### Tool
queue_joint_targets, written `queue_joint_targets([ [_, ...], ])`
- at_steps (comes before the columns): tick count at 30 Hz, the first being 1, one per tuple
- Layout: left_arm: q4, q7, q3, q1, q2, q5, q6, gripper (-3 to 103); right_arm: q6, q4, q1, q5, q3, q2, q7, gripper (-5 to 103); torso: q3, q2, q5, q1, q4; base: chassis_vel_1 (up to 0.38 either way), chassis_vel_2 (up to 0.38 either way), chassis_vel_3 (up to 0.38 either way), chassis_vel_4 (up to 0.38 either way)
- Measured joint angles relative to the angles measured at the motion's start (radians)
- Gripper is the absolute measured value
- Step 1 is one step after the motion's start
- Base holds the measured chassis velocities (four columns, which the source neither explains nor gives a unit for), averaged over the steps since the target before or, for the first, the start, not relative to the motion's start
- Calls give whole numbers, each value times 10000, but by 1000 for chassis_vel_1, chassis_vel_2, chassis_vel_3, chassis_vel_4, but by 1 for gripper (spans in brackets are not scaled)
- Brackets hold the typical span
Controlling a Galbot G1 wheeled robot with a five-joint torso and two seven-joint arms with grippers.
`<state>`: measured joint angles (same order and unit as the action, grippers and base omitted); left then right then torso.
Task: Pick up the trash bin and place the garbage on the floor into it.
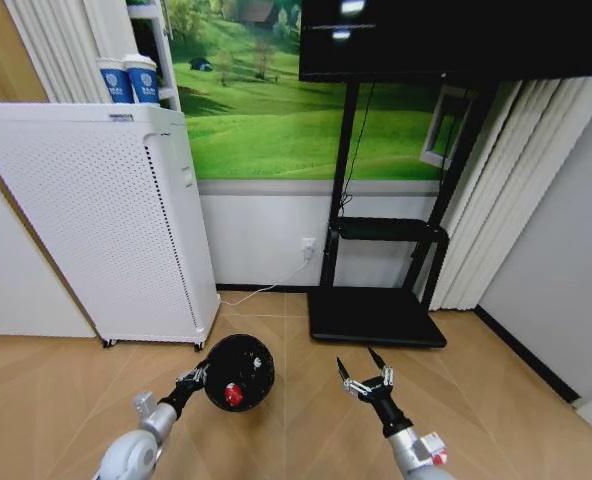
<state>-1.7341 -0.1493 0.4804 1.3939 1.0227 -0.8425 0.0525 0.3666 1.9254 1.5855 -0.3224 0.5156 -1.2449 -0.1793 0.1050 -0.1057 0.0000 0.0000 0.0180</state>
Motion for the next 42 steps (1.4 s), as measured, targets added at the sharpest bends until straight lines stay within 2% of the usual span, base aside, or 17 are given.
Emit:
queue_joint_targets([
  [3, 4, -15, 108, 12, -5, -14, 0, 7, -5, -109, -80, 77, 58, 12, 124, 100, 0, 0, -2, 0, 1, -208, -229, 180, 225],
  [5, 174, -49, 500, -7, -19, -131, -1, 7, -215, -863, -395, 819, 307, 12, 1277, 100, 0, 0, 3, 1, 3, -231, -217, 202, 238],
  [8, 209, -65, 689, -3, -56, -232, -1, 7, -491, -1300, -546, 1045, 504, 53, 1570, 103, 0, 0, -2, 0, 2, -199, -189, 212, 230],
  [10, 236, -190, 1105, 52, -123, -369, -1, 7, -1343, -2570, -842, 1316, 820, 312, 1926, 95, 0, 0, 8, 0, 3, -144, -106, 107, 131],
  [12, 274, -217, 1212, 56, -124, -384, -1, 7, -1528, -3009, -934, 1405, 917, 420, 1886, 90, 0, 0, 5, 0, 3, -46, -52, 68, 82],
  [14, 404, -238, 1476, 51, -126, -477, 2, 7, -1796, -4145, -1108, 1678, 1171, 625, 1672, 83, 0, 0, 0, 1, 0, 15, 5, -32, -18],
  [17, 454, -258, 1543, 45, -139, -509, 3, 7, -1878, -4659, -1081, 1777, 1319, 771, 1517, 83, -1, 0, 3, 0, -3, 67, 40, -71, -51],
  [19, 535, -288, 1556, 47, -122, -492, -12, 7, -1729, -5152, -815, 1910, 1458, 868, 1434, 80, -1, 0, -3, 0, 0, 62, 61, -66, -52],
  [20, 555, -295, 1556, 64, -84, -465, -23, 7, -1663, -5185, -652, 1914, 1485, 868, 1401, 76, -1, 0, 1, 1, -1, 0, 0, 0, 0],
  [22, 555, -295, 1556, 64, -84, -465, -23, 7, -1663, -5185, -652, 1914, 1485, 868, 1401, 76, -1, 0, 1, 1, -1, 0, 0, 0, 0],
  [24, 588, -287, 1495, 98, 78, -308, -76, 7, -1534, -5160, -153, 1967, 1491, 681, 1289, 63, -1, 0, -2, 0, 3, 0, 0, 0, 0],
  [25, 539, -217, 1421, 80, 118, -257, -81, 7, -1325, -5375, -171, 2228, 1343, 520, 1264, 62, -1, 0, -1, 0, 3, 0, 0, 0, 0],
  [29, 383, -53, 1328, 30, 130, -120, -82, 7, -909, -6377, -581, 2835, 939, 324, 1202, 62, -1, -1, 1, 1, 0, 0, 0, 0, 0],
  [32, 349, -7, 1321, 40, 126, -4, -82, 7, -887, -6691, -686, 2899, 793, 299, 1169, 61, -1, 0, 0, 0, 0, 0, 0, 0, 0],
  [40, 186, 9, 1324, 196, 93, 288, -131, 7, -1018, -7876, -1141, 3183, 369, 214, 1055, 69, -1, 0, 0, 1, 0, 0, 0, 0, 0],
  [41, 155, 16, 1301, 196, 110, 290, -131, 7, -1070, -8013, -1207, 3281, 347, 211, 1047, 73, -1, 0, 0, 0, 0, 0, 0, 0, 0],
  [42, 119, 26, 1268, 195, 126, 290, -131, 7, -1080, -8101, -1251, 3350, 339, 206, 1046, 69, -1, 0, -3, 0, 0, 0, 0, 0, 0],
])
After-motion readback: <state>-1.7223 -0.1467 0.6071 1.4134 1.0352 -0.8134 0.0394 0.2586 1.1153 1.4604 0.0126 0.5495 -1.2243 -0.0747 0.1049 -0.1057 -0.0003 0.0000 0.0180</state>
